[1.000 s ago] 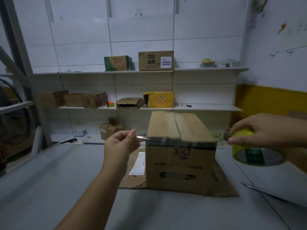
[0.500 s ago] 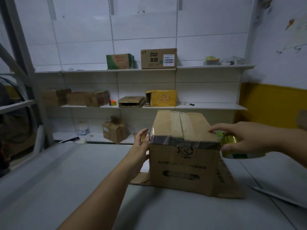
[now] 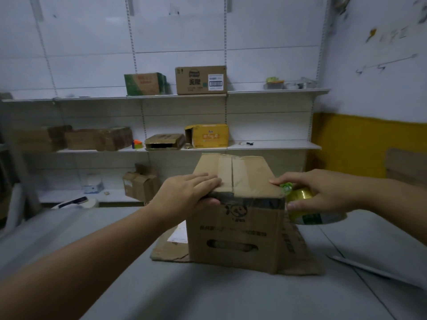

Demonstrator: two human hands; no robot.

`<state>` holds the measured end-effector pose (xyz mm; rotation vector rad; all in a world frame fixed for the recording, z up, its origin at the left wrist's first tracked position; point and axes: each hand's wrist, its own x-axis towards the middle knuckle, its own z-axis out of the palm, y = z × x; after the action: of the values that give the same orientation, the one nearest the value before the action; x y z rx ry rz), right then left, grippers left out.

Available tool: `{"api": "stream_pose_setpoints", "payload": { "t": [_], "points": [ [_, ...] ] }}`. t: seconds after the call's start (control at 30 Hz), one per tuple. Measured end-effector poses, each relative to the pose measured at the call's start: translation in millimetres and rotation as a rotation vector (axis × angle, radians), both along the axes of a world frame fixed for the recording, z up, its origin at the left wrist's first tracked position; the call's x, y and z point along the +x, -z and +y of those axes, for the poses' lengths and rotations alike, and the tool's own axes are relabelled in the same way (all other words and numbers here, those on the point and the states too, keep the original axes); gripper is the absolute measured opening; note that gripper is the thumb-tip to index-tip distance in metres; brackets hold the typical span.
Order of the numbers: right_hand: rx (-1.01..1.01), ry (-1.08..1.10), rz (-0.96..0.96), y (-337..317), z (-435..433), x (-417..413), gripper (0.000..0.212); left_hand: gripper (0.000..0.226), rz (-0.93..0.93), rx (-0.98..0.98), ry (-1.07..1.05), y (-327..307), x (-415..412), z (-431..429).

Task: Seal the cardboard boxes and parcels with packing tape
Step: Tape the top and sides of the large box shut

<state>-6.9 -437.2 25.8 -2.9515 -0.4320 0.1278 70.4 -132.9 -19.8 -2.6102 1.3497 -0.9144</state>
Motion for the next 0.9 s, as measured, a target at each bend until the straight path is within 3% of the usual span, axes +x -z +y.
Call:
{"api": "stream_pose_setpoints", "payload": {
  "t": [0.27, 0.37, 0.47, 0.53, 0.63, 0.9],
  "points": [
    [0.132, -0.062, 0.079, -3, 9, -19, 0.055, 0.055, -0.116, -0.082, 0.118, 1, -37, 25],
    [0.140, -0.043, 0.091, -1, 20, -25, 0.055, 0.063, -0.074, -0.005, -0.021, -5, -51, 31],
    [0.159, -0.045, 0.053, -2, 20, -27, 0.056, 0.070, -0.190, 0.106, -0.199, -27, -63, 6],
    [0.161, -0.019, 0.056, -3, 18, -30, 0.057, 0.072, -0.117, 0.144, -0.201, -38, -79, -27],
    [0.158, -0.015, 0.039, 0, 23, -37, 0.058, 0.080, 0.135, 0.206, -0.210, -28, -89, -74],
    [0.175, 0.025, -0.019, 0, 30, -53, 0.055, 0.076, -0.039, 0.012, -0.035, -12, -63, -52]
  ]
}}
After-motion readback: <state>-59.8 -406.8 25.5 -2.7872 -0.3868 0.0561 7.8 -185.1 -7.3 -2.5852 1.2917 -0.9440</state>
